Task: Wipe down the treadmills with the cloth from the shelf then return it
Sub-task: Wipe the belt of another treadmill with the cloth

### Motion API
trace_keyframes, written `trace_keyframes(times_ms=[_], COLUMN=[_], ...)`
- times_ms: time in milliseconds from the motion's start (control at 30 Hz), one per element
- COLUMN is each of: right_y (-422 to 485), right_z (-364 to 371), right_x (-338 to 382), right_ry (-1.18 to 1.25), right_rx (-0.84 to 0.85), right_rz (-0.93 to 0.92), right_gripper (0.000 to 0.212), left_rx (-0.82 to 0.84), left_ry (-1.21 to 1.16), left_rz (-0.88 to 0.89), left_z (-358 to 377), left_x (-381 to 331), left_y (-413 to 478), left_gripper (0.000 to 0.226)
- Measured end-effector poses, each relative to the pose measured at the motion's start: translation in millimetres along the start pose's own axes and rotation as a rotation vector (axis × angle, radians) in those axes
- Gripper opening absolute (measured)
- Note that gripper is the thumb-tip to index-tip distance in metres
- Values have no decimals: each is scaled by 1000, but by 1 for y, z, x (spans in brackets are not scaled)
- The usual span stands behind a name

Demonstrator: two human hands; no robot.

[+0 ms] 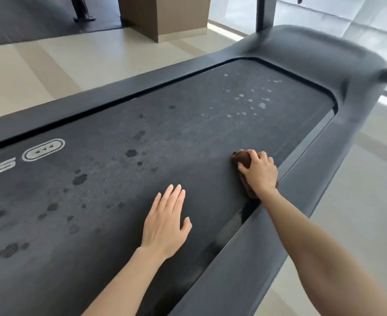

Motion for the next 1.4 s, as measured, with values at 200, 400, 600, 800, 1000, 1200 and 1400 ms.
trace_keyframes(times_ms=[200,400,600,800,1000,1200,1400], right_y=[-53,-45,63,93,-15,18,113], right_z=[-2,1,4,3,-4,-2,4], right_x=[27,16,-62,-80,-6,-26,-79], right_ry=[-71,-17,-47,-83,5,-75,-51], right_rx=[-73,-44,-37,-16,-16,47,36], right_rz=[-266,-487,-182,63,-507,-619,-100], right_gripper=[42,41,44,46,40,45,47], left_rx=[69,66,67,82,103,76,63], left_ry=[78,13,15,-1,26,-27,-44], left_rz=[-31,-66,-65,-69,-64,-62,-48], left_z=[28,27,26,21,16,18,23], left_x=[-25,-24,-24,-27,-29,-28,-24], left_y=[41,41,41,43,41,42,43], left_gripper=[65,67,66,66,67,66,65])
Point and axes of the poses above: each hand's wrist, its own y-axis towards the middle knuckle, its own z-axis out of the palm, x = y × z, the point moved 2 cm from there along y, towards the middle knuckle, and after that the axes turned 8 degrees about -z, right-handed, at the moved point
